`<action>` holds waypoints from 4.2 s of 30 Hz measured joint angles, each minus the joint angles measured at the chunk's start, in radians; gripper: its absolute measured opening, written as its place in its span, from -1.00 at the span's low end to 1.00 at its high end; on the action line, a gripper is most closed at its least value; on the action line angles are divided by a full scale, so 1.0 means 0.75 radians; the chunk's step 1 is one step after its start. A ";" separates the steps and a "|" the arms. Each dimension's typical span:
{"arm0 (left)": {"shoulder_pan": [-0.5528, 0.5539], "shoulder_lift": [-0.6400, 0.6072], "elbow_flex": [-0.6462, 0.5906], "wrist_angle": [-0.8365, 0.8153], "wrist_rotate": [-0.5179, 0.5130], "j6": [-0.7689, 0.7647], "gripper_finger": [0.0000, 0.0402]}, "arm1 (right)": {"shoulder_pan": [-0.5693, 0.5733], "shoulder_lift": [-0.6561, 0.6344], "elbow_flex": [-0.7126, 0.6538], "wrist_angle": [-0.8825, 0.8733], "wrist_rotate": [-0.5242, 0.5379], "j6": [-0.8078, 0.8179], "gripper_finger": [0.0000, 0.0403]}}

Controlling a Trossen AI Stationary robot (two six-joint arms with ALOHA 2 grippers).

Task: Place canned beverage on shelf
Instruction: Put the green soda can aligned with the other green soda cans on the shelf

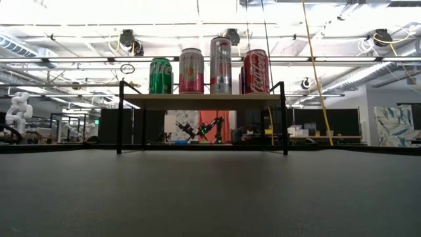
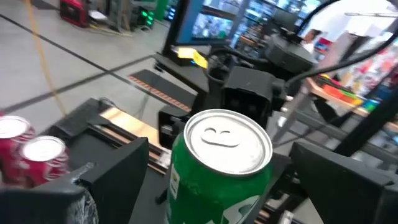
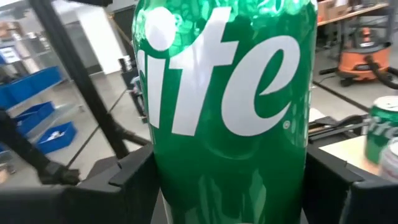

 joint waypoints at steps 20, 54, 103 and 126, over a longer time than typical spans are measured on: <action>0.151 0.000 -0.001 -0.010 0.364 0.010 0.97 | 0.000 0.000 0.001 0.048 0.055 -0.020 0.36; 0.190 0.068 -0.002 0.065 0.400 0.002 0.97 | -0.025 0.000 0.002 0.027 0.155 -0.020 0.36; 0.189 0.063 -0.003 0.049 0.439 0.039 0.42 | -0.027 -0.015 0.003 -0.125 0.009 0.130 0.90; 0.344 -0.193 -0.002 -0.174 0.609 0.269 0.42 | 0.006 -0.152 0.003 -0.535 -0.140 0.225 0.91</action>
